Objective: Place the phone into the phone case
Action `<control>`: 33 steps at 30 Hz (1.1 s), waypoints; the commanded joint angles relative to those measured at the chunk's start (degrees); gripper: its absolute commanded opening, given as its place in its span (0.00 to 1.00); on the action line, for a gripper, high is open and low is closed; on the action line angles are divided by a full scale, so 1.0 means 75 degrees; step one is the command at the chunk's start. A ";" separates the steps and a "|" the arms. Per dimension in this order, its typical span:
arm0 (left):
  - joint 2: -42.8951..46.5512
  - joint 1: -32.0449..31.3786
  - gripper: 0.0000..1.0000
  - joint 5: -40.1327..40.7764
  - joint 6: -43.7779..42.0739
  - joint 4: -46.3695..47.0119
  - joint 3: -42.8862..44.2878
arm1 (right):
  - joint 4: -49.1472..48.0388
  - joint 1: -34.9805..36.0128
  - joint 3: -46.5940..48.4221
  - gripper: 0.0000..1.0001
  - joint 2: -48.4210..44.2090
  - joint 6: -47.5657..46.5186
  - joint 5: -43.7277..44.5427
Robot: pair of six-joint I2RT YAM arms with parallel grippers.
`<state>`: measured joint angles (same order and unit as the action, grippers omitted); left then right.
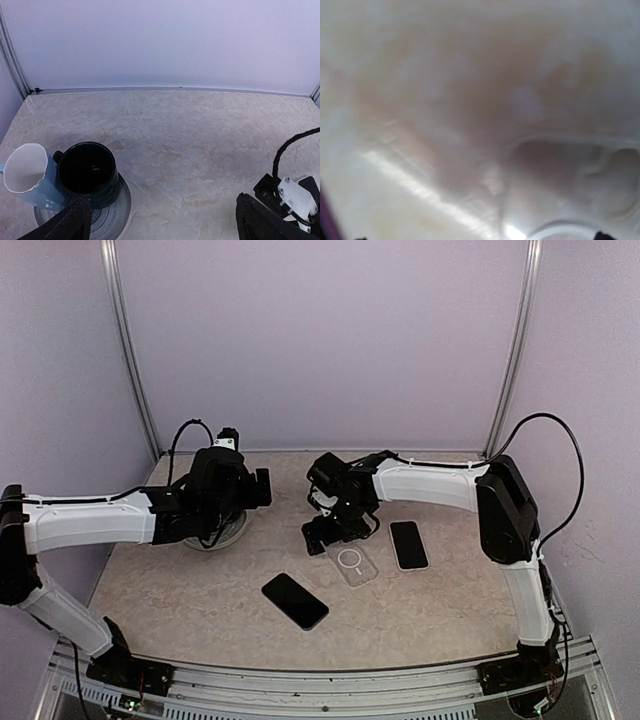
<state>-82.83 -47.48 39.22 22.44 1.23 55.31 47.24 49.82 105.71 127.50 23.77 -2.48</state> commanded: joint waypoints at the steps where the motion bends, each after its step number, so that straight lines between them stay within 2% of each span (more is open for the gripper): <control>1: 0.0337 0.0073 0.99 0.0690 0.0485 -0.0141 -0.0108 | -0.0208 0.1039 -0.0185 0.99 -0.0597 -0.0313 0.0046; 6: 0.0678 0.0108 0.99 0.0864 0.0567 -0.0338 -0.0318 | 0.0000 0.1754 -0.0226 0.99 -0.0144 -0.0348 -0.0084; 13: 0.0821 0.0120 0.99 0.0832 0.0618 -0.0364 -0.0417 | 0.0253 0.2107 0.0285 0.99 0.0535 -0.0565 -0.0317; 16: 0.0825 0.0120 0.99 0.0814 0.0618 -0.0367 -0.0437 | 0.0759 0.2207 0.0617 0.99 0.0926 -0.0444 0.0233; 20: 0.0816 0.0127 0.99 0.0742 0.0579 -0.0301 -0.0458 | 0.0859 0.2205 0.0577 0.99 0.1075 -0.0413 0.0237; 23: 0.0780 0.0132 0.99 0.0710 0.0552 -0.0271 -0.0449 | 0.0673 0.2205 0.0457 0.89 0.1038 -0.0404 0.0013; 28: 0.0743 0.0141 0.99 0.0745 0.0497 -0.0271 -0.0425 | 0.0904 0.2205 0.0574 0.55 0.1076 -0.0395 0.0174; 31: 0.0743 0.0144 0.99 0.0775 0.0460 -0.0270 -0.0425 | 0.0977 0.2210 0.0580 0.48 0.0984 -0.0346 0.0360; 33: 0.0752 0.0144 0.99 0.0786 0.0454 -0.0264 -0.0425 | 0.0922 0.2205 0.0554 0.48 0.0831 -0.0328 0.0627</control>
<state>-77.58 -46.89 44.42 26.55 -0.91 52.42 51.22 65.95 110.32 133.49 20.91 -1.28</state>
